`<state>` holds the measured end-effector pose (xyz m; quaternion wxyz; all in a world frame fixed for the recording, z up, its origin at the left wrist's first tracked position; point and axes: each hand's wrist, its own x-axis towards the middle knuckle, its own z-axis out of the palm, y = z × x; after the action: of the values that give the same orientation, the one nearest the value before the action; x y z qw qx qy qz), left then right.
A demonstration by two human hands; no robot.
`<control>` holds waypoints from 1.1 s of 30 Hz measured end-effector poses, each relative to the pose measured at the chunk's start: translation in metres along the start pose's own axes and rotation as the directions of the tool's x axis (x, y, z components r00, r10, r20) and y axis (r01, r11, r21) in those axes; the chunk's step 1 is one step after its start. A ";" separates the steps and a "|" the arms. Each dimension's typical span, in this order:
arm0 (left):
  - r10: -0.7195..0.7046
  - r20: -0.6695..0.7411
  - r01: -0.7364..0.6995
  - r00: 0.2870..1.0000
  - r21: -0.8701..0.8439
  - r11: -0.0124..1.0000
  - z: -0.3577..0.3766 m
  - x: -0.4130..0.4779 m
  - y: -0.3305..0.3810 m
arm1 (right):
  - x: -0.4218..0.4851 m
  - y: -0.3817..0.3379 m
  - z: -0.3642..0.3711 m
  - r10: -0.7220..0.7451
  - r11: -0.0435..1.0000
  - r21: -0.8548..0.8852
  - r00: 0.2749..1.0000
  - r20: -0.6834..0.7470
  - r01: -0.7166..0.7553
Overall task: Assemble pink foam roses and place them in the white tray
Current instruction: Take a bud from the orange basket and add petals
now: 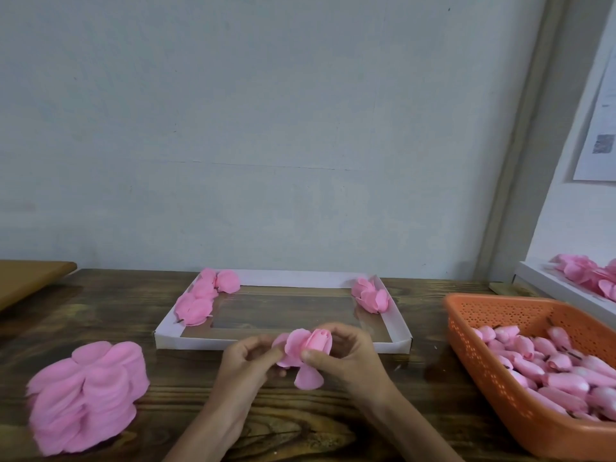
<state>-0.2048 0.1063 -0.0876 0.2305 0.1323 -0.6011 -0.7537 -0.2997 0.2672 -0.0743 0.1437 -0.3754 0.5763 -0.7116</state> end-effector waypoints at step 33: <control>-0.267 0.220 0.342 0.938 -0.469 0.814 0.006 0.003 0.006 | -0.013 -0.015 0.032 0.063 0.998 -0.018 0.995 0.079 -0.062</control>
<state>-0.2093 0.1084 -0.0805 0.0890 0.1077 -0.3708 -0.9181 -0.2645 0.2571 -0.0631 0.1857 -0.3862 0.5872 -0.6867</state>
